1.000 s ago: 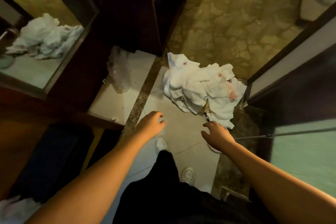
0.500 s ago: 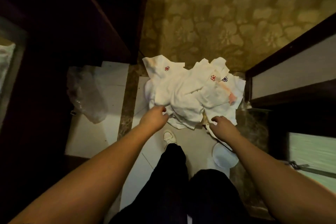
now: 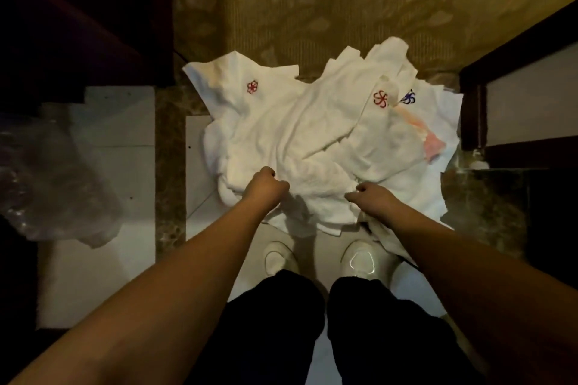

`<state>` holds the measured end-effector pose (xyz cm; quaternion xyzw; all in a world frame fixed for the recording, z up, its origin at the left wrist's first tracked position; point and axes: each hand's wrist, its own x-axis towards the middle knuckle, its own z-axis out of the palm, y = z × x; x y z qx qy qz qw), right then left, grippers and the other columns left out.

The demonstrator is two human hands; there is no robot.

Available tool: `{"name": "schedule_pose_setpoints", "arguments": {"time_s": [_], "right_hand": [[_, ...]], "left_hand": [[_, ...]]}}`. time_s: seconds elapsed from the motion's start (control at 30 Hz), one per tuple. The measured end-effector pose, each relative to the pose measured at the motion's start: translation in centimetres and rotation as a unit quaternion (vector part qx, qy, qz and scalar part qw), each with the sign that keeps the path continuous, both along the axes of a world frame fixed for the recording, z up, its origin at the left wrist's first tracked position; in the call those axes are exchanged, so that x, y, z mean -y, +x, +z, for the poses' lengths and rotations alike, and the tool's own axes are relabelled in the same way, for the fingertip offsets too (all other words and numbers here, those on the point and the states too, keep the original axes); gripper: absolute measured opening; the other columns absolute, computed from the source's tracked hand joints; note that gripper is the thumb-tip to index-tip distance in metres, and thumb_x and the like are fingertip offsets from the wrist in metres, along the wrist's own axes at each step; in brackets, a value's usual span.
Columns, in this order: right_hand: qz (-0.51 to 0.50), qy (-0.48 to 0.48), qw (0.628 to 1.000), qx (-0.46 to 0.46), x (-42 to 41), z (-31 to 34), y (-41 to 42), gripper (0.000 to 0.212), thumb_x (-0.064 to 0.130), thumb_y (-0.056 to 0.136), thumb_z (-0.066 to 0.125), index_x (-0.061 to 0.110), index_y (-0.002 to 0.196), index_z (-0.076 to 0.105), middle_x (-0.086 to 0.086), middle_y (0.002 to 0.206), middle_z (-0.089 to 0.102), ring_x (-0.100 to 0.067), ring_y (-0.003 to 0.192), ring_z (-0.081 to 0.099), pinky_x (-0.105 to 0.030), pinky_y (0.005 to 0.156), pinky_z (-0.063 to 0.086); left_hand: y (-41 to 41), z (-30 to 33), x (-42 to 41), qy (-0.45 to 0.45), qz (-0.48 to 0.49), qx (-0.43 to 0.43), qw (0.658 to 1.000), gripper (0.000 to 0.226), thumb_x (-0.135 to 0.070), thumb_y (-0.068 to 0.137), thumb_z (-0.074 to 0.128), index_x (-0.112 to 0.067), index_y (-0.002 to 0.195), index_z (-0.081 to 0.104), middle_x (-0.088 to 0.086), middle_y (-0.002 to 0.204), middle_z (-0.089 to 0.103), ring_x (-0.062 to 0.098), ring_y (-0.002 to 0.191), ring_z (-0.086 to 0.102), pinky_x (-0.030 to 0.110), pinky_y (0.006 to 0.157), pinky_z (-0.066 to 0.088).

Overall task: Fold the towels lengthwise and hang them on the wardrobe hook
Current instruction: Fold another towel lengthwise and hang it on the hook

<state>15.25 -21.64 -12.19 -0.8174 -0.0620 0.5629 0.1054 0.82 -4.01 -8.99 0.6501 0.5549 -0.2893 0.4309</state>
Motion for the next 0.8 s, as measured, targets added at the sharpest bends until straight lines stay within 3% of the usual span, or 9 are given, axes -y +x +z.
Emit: {"name": "schedule_pose_setpoints", "arguments": {"time_s": [0.07, 0.13, 0.2, 0.3, 0.5, 0.57, 0.63, 0.73, 0.8], "right_hand": [[-0.059, 0.008, 0.998, -0.006, -0.2, -3.2, 0.3, 0.06, 0.035, 0.09, 0.07, 0.006, 0.139, 0.05, -0.016, 0.138, 0.056, -0.032, 0.12, 0.055, -0.026, 0.084, 0.038], [-0.089, 0.014, 0.996, -0.019, -0.4, -5.3, 0.4, 0.064, 0.038, 0.088, 0.072, 0.007, 0.14, 0.05, -0.014, 0.137, 0.057, -0.032, 0.118, 0.057, -0.027, 0.085, 0.04], [-0.096, 0.024, 0.995, -0.034, 0.0, -6.8, 0.3, 0.052, 0.04, 0.086, 0.073, 0.008, 0.126, 0.062, -0.012, 0.12, 0.066, -0.027, 0.103, 0.062, -0.028, 0.08, 0.044], [-0.091, 0.039, 0.994, -0.055, 0.7, -6.9, -0.7, 0.033, 0.04, 0.085, 0.074, 0.013, 0.105, 0.071, -0.003, 0.094, 0.068, -0.021, 0.084, 0.062, -0.027, 0.066, 0.045], [-0.125, 0.062, 0.984, -0.108, 1.6, -0.5, -2.3, 0.018, 0.028, 0.091, 0.068, 0.015, 0.079, 0.063, -0.001, 0.064, 0.054, -0.014, 0.059, 0.047, -0.026, 0.056, 0.036], [-0.153, 0.074, 0.978, -0.124, 2.1, 2.7, -3.1, 0.017, 0.026, 0.09, 0.067, 0.014, 0.078, 0.064, -0.011, 0.072, 0.061, -0.019, 0.066, 0.052, -0.028, 0.063, 0.04], [-0.205, 0.101, 0.962, -0.148, 2.3, 5.9, -3.7, 0.013, 0.026, 0.087, 0.066, 0.014, 0.09, 0.07, -0.018, 0.096, 0.072, -0.027, 0.085, 0.064, -0.037, 0.079, 0.049], [-0.292, 0.152, 0.927, -0.177, 1.6, 11.6, -3.9, 0.018, 0.017, 0.094, 0.058, 0.016, 0.108, 0.069, -0.011, 0.108, 0.074, -0.028, 0.098, 0.069, -0.042, 0.086, 0.054], [-0.319, 0.188, 0.912, -0.174, 1.1, 15.0, -3.6, 0.023, 0.018, 0.097, 0.055, 0.018, 0.117, 0.066, -0.008, 0.114, 0.073, -0.027, 0.105, 0.069, -0.042, 0.091, 0.054]], "left_hand": [[0.5, -3.2, 0.1, -0.044, 0.083, -0.013, 0.995, 0.069, -0.034, 0.091, 0.067, -0.005, 0.144, 0.032, 0.017, 0.138, 0.048, 0.034, 0.12, 0.052, 0.036, 0.086, 0.044], [0.7, -5.4, 0.2, -0.084, 0.141, -0.013, 0.986, 0.07, -0.036, 0.089, 0.071, -0.004, 0.14, 0.036, 0.015, 0.129, 0.051, 0.032, 0.115, 0.053, 0.036, 0.081, 0.045], [0.5, -7.1, 0.1, -0.081, 0.141, -0.005, 0.987, 0.059, -0.034, 0.089, 0.07, -0.004, 0.133, 0.046, 0.016, 0.123, 0.057, 0.031, 0.108, 0.056, 0.038, 0.081, 0.049], [0.2, -7.5, -0.1, -0.034, 0.14, 0.012, 0.99, 0.03, -0.021, 0.093, 0.065, -0.009, 0.12, 0.058, 0.018, 0.12, 0.062, 0.034, 0.107, 0.059, 0.042, 0.094, 0.051], [0.2, -1.4, 0.8, -0.086, 0.218, 0.044, 0.971, 0.003, -0.011, 0.092, 0.061, -0.01, 0.09, 0.063, 0.011, 0.086, 0.06, 0.027, 0.083, 0.052, 0.028, 0.063, 0.044], [0.4, 2.2, 1.0, -0.1, 0.238, 0.056, 0.965, 0.008, -0.011, 0.092, 0.06, -0.007, 0.098, 0.064, 0.01, 0.085, 0.058, 0.025, 0.081, 0.052, 0.028, 0.059, 0.043], [0.7, 5.4, 1.1, -0.108, 0.24, 0.062, 0.963, 0.014, -0.014, 0.092, 0.06, -0.005, 0.103, 0.064, 0.011, 0.09, 0.06, 0.026, 0.087, 0.055, 0.03, 0.07, 0.046], [1.0, 10.7, 1.4, -0.139, 0.282, 0.092, 0.945, 0.018, -0.024, 0.09, 0.063, -0.007, 0.094, 0.061, 0.013, 0.086, 0.061, 0.029, 0.085, 0.058, 0.036, 0.072, 0.05], [1.1, 13.9, 1.5, -0.166, 0.315, 0.132, 0.925, 0.041, -0.038, 0.079, 0.072, -0.011, 0.109, 0.061, 0.013, 0.103, 0.068, 0.034, 0.098, 0.065, 0.046, 0.086, 0.057]]}}
